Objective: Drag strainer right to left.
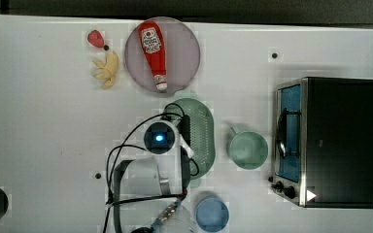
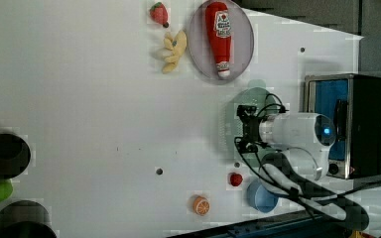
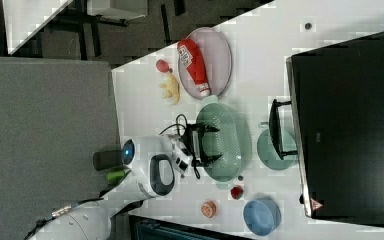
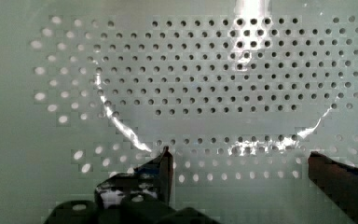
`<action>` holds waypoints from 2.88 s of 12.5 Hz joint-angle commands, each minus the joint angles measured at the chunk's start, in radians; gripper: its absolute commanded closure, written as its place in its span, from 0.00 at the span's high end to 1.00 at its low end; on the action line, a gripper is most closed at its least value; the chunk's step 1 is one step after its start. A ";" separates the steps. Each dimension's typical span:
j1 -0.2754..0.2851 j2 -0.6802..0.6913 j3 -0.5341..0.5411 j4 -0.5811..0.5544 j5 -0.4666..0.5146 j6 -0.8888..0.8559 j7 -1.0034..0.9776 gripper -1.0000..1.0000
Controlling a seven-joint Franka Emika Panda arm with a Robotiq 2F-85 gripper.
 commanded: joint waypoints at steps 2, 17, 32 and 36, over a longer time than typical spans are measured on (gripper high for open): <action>0.102 0.009 0.034 0.054 -0.002 0.006 0.166 1.00; 0.347 0.144 0.044 0.325 0.201 -0.168 0.189 1.00; 0.503 0.284 0.044 0.545 0.315 -0.171 0.315 1.00; 0.533 0.310 0.040 0.587 0.316 -0.169 0.324 1.00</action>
